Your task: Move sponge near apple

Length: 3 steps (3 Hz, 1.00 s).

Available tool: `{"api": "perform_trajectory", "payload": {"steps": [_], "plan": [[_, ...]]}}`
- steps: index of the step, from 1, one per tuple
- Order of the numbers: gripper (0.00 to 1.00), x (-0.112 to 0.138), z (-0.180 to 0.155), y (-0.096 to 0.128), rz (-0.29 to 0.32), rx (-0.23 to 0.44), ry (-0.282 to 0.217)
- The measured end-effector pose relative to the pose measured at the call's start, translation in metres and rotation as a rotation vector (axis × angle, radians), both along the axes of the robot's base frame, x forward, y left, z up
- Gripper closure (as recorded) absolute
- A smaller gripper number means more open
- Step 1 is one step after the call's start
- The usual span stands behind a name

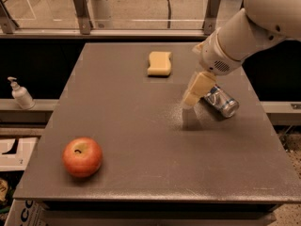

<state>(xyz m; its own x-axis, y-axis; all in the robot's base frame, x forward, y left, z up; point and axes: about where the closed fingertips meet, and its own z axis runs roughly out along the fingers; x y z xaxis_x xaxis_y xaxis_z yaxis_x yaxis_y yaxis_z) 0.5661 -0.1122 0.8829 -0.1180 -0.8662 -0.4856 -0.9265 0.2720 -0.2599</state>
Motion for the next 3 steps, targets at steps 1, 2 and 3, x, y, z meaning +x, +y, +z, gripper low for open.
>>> {"api": "perform_trajectory", "payload": {"steps": [1, 2, 3], "plan": [[0.0, 0.017, -0.012, 0.002, -0.036, 0.061, -0.004], [0.0, 0.04, -0.019, 0.004, -0.075, 0.152, -0.016], [0.0, 0.065, -0.022, 0.012, -0.099, 0.254, -0.032]]}}
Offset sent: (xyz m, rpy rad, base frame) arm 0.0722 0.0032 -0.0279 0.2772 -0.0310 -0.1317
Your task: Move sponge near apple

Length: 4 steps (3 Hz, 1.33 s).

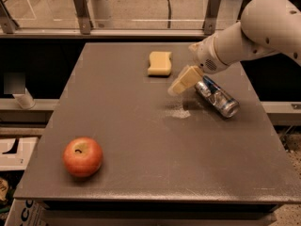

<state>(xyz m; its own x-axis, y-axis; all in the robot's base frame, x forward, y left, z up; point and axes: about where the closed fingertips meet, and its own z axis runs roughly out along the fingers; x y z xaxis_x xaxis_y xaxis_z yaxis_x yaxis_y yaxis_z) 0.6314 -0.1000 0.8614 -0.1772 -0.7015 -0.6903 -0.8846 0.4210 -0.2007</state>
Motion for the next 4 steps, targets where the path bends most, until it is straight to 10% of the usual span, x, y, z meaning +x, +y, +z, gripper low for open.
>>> {"api": "perform_trajectory", "payload": {"steps": [4], "plan": [[0.0, 0.075, -0.013, 0.044, -0.029, 0.068, -0.103]]}}
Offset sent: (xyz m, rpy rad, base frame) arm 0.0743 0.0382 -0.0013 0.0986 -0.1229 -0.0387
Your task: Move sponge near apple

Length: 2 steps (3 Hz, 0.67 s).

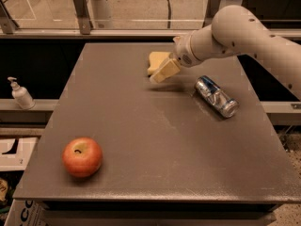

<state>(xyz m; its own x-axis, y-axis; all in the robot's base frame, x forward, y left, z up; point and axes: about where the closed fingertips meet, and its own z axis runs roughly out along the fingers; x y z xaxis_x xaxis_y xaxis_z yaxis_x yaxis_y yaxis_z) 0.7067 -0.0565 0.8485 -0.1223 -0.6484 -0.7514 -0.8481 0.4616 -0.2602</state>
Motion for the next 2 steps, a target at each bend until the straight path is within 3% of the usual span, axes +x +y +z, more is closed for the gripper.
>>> {"api": "perform_trajectory", "payload": {"steps": [1, 2], "plan": [[0.0, 0.008, -0.012, 0.005, -0.01, -0.01, 0.02], [0.12, 0.015, -0.036, 0.003, -0.046, -0.018, 0.094]]}}
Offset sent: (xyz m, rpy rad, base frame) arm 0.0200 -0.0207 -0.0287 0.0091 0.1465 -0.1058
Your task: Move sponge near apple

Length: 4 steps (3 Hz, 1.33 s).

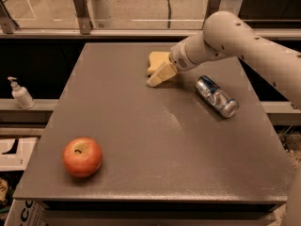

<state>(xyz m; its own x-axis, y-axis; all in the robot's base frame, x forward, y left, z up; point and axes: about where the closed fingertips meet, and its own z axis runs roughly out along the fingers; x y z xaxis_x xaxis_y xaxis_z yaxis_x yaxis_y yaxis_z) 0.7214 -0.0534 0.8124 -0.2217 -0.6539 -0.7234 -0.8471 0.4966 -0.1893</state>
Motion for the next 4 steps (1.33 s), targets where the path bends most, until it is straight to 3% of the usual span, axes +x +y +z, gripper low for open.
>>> {"api": "perform_trajectory", "payload": {"steps": [1, 3, 4], "plan": [[0.36, -0.001, -0.006, -0.003, -0.015, 0.001, 0.031], [0.82, -0.001, 0.0, -0.003, -0.015, 0.001, 0.031], [1.0, -0.004, 0.019, -0.02, -0.017, 0.087, 0.037]]}}
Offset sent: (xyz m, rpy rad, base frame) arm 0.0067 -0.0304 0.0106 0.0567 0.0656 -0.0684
